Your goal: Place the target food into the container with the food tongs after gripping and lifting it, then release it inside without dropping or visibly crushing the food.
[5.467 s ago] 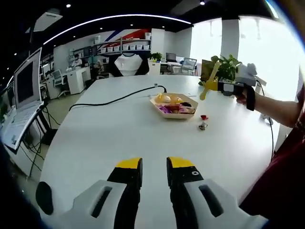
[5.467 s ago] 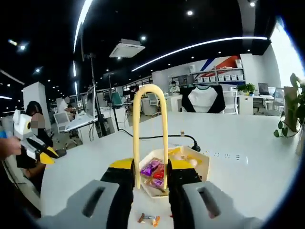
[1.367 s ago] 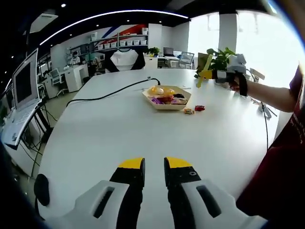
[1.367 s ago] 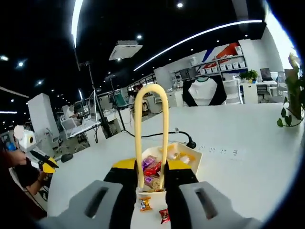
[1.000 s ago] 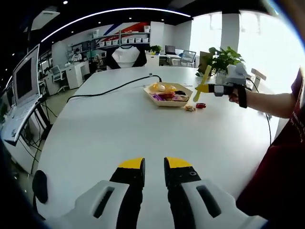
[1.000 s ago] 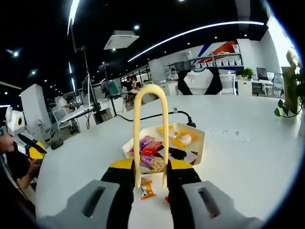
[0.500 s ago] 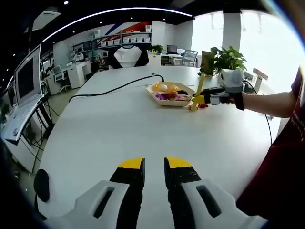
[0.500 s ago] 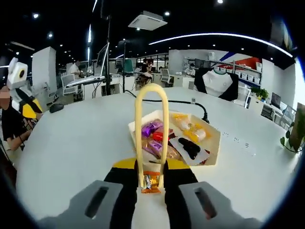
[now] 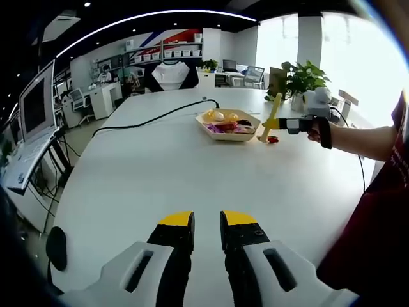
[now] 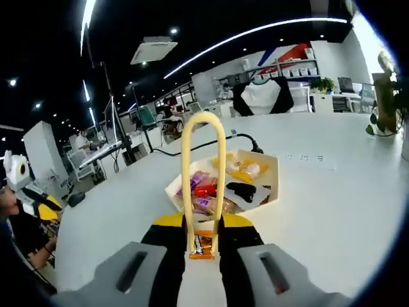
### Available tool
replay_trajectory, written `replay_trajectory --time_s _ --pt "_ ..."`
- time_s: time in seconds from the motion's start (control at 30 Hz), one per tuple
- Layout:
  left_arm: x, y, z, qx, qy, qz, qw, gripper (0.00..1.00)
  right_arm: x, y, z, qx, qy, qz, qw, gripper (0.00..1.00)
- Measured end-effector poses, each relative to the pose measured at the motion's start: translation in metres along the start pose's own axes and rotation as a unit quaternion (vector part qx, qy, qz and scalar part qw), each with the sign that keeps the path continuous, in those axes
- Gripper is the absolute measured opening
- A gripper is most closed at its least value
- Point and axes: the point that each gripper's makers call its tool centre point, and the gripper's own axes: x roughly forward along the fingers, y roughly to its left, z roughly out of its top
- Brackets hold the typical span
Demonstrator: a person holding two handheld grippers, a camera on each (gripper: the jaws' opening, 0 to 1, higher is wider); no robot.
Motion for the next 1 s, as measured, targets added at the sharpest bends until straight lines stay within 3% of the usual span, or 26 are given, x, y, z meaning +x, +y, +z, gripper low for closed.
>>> replay_trajectory --time_s 0.1,0.13,0.23,0.43,0.53,0.6,0.7,0.83,1.0 --pt "0.001 -0.002 0.002 0.002 -0.002 -0.003 1.0 0.17 -0.005 0.004 0.02 0.05 -0.036 0.013 0.998 0.14" --pt "0.002 -0.003 0.003 0.003 -0.003 -0.004 1.0 0.17 -0.008 0.004 0.034 0.061 -0.057 0.013 0.9965 0.14" --pt "0.004 -0.004 0.003 0.004 -0.002 -0.008 1.0 0.17 -0.003 -0.001 0.048 0.033 -0.065 0.004 0.9974 0.14" --pt "0.002 -0.003 0.005 0.005 -0.002 -0.007 1.0 0.17 0.02 -0.001 0.069 0.019 -0.081 -0.008 0.9965 0.14" --pt "0.001 0.0 0.002 0.003 0.0 -0.003 1.0 0.17 0.033 -0.007 0.069 0.004 -0.076 -0.019 0.9969 0.15" --pt "-0.001 0.002 0.0 0.0 0.002 0.0 1.0 0.17 0.038 -0.011 0.072 -0.031 -0.086 -0.029 0.9954 0.22" --pt "-0.001 0.004 -0.001 -0.002 0.004 0.002 1.0 0.17 0.045 -0.025 0.054 -0.053 -0.053 -0.039 0.9965 0.23" --pt "0.0 0.003 0.001 -0.003 0.001 0.002 1.0 0.17 0.031 -0.025 0.052 -0.054 -0.059 -0.033 0.9962 0.23" --pt "0.009 -0.007 0.007 0.005 -0.001 -0.011 0.9999 0.17 0.002 -0.025 0.062 -0.048 -0.075 -0.031 0.9955 0.24"
